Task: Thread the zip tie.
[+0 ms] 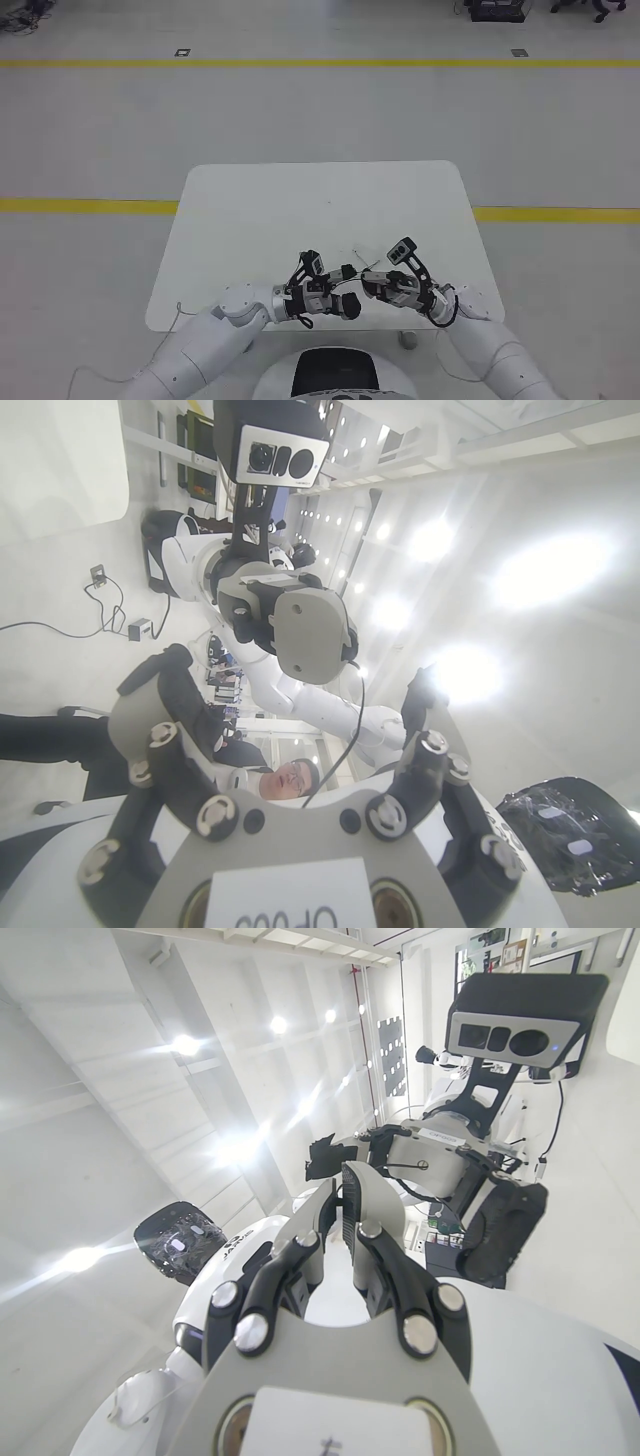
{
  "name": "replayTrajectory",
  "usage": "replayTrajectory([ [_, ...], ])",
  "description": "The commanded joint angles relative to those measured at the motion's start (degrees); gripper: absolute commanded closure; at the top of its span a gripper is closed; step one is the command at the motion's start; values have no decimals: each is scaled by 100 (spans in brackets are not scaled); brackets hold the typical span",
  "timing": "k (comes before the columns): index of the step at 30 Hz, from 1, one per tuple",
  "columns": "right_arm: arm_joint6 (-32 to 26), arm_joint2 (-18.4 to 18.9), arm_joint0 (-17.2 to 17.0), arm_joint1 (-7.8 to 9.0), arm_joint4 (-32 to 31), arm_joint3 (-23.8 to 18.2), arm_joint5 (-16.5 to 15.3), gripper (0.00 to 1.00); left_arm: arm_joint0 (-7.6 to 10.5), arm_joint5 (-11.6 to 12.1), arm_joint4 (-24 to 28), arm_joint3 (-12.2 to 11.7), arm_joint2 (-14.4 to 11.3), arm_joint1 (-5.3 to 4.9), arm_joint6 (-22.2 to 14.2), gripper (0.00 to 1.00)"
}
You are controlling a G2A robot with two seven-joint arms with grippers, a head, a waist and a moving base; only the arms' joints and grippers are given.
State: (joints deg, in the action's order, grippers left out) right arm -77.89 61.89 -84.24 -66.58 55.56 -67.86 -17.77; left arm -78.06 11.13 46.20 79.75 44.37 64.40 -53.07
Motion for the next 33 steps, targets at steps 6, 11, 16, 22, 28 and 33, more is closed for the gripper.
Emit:
replayTrajectory([
  [6,-3,78,-36,14,-63,-11,41,100,6,3,1,-8,15,-6,11,36],
  [11,-7,146,-49,30,-112,14,120,100,9,3,0,-22,38,-15,15,48],
  [16,-1,202,-52,59,-314,15,211,100,5,7,-26,-16,52,-24,21,56],
  [22,10,237,-67,85,-496,-4,313,100,3,0,-52,-8,54,-30,24,60],
  [28,15,276,-93,105,-589,-2,357,100,-4,5,-68,-3,57,-36,38,63],
  [33,-14,337,-113,139,-726,18,429,100,-15,11,-86,14,76,-47,53,64],
])
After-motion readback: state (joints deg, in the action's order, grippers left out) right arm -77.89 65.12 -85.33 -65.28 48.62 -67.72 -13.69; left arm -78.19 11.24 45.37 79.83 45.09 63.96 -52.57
